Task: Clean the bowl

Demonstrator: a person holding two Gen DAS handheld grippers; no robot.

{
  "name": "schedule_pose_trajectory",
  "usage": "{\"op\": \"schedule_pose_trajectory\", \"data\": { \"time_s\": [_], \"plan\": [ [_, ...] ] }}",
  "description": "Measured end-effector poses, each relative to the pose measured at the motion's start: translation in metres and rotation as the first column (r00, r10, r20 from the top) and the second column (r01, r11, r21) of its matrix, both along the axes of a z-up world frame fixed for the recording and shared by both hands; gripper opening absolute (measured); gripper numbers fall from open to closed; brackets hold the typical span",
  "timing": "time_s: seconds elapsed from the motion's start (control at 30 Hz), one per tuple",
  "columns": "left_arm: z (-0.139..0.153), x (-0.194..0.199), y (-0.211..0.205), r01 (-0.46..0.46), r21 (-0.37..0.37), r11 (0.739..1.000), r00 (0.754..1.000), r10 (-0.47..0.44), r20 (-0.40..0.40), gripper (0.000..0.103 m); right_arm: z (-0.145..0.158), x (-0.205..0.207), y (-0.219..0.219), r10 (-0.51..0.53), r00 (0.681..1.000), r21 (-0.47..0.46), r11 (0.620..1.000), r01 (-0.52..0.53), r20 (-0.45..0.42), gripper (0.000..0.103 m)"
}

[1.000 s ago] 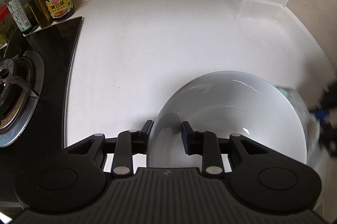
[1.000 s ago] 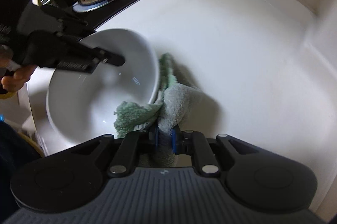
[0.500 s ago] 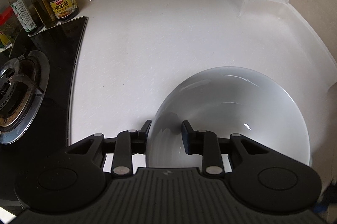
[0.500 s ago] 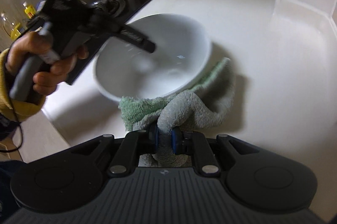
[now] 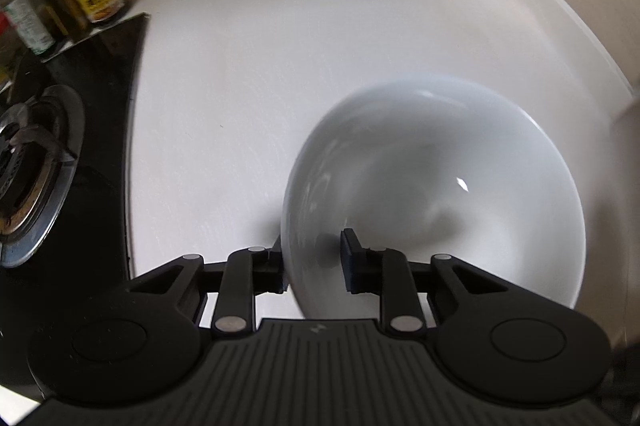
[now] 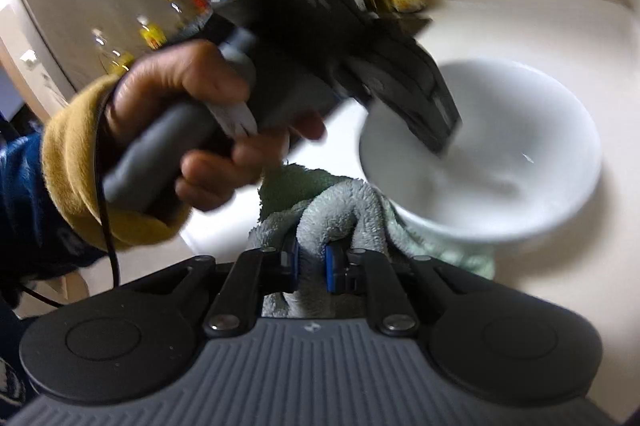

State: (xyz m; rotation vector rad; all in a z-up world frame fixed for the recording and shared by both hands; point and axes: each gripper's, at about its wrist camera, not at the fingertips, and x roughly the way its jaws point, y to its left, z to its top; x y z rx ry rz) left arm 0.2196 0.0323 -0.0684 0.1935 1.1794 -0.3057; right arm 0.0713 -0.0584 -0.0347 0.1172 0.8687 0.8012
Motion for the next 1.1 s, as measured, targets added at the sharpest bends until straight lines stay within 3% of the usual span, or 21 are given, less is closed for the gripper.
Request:
{"op": "schedule_pose_trajectory", "data": {
  "time_s": [0.13,0.3,0.43,0.57,0.7,0.8,1.0,1.1],
  "plan": [
    [0.01,0.01,-0.006,0.11,0.038,0.993,0.994,-0.109,-0.023,0.022,-0.003,0.005,-0.018,-0.119,0.99,-0.004,0.993,0.119,-0.082,0.009],
    [0.017,0.044,-0.035,0.271,0.172,0.947,0.961,-0.275,-0.001,0.022,-0.005,0.009,-0.056,-0.265,0.958,-0.085,0.963,0.257,-0.108,0.01],
    [0.015,0.076,-0.059,0.366,0.208,0.907,0.93,-0.368,-0.03,0.025,-0.002,0.018,-0.063,-0.254,0.965,-0.159,0.957,0.242,-0.062,0.01],
    [0.016,0.107,-0.08,0.441,0.17,0.881,0.897,-0.432,-0.091,0.027,0.004,0.024,-0.063,-0.212,0.977,-0.211,0.956,0.204,-0.013,0.01],
    [0.017,0.129,-0.081,0.401,0.096,0.911,0.909,-0.383,-0.163,0.026,0.012,0.027,-0.051,-0.162,0.987,-0.17,0.972,0.16,0.0,0.01],
    [0.016,0.132,-0.069,0.313,0.04,0.949,0.936,-0.301,-0.182,0.024,0.016,0.032,-0.039,-0.137,0.991,-0.126,0.983,0.136,0.001,0.01],
    [0.007,0.094,-0.041,0.189,0.032,0.981,0.954,-0.176,-0.244,0.014,0.01,0.049,0.009,-0.142,0.989,-0.027,0.989,0.143,0.036,0.01],
    [0.005,0.068,-0.025,0.109,-0.009,0.994,0.953,-0.107,-0.283,0.013,0.004,0.05,0.027,-0.125,0.99,-0.066,0.989,0.13,0.071,0.01]
  ]
}}
